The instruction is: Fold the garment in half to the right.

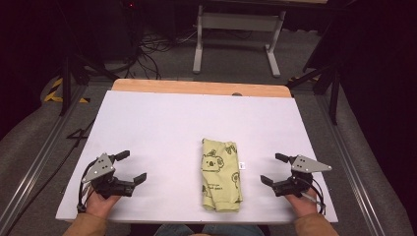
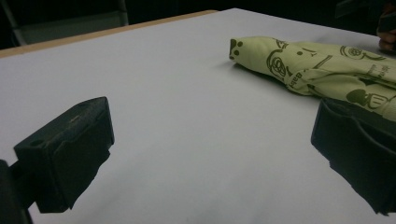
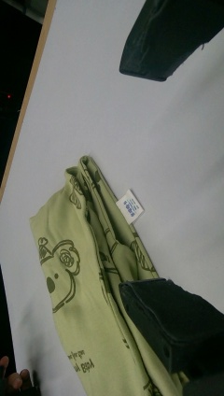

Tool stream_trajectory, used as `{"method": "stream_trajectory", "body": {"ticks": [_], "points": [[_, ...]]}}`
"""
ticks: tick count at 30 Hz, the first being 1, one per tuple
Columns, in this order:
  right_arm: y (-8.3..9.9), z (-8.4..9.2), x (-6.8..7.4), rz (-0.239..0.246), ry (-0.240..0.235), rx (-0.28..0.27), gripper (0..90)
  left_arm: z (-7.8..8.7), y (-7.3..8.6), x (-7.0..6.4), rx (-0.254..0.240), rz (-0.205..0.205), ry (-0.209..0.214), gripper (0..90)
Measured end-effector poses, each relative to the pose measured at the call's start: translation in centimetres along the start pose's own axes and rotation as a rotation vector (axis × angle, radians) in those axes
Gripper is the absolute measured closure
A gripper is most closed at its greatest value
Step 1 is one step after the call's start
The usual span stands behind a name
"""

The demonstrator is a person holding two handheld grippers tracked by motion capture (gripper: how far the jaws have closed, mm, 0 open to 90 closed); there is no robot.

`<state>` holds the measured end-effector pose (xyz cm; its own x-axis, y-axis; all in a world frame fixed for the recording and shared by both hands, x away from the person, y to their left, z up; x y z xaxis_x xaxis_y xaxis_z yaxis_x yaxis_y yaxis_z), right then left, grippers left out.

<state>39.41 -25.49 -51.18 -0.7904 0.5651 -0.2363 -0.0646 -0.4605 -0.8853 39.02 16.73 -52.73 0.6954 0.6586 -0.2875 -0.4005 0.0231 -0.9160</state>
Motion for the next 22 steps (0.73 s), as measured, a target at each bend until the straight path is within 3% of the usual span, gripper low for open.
{"method": "stream_trajectory", "body": {"ticks": [6,10,14,22], "points": [[-0.3,0.1,0.1,0.019,0.002,-0.018,0.1,0.2,-0.3,0.2,-0.018,0.040,0.011,0.1],[-0.6,0.3,0.1,0.030,0.008,-0.036,0.1,0.2,-0.3,0.1,-0.026,0.026,0.008,0.0],[-0.8,0.4,0.2,0.038,0.005,-0.052,0.1,0.3,-0.6,-0.1,-0.041,-0.027,0.003,0.1],[-1.0,0.6,0.2,0.038,0.009,-0.073,0.1,0.2,-0.5,0.2,-0.032,0.004,-0.006,0.1]]}}
Point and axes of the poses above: each handheld gripper's, and its own axes: z roughly backward along the jaws, y roughly out of its underside, x roughly to its left, the point moved 10 cm from there along -z, roughly forward along the jaws, and after that the axes turned 13 degrees about z, right-handed, at the moved point
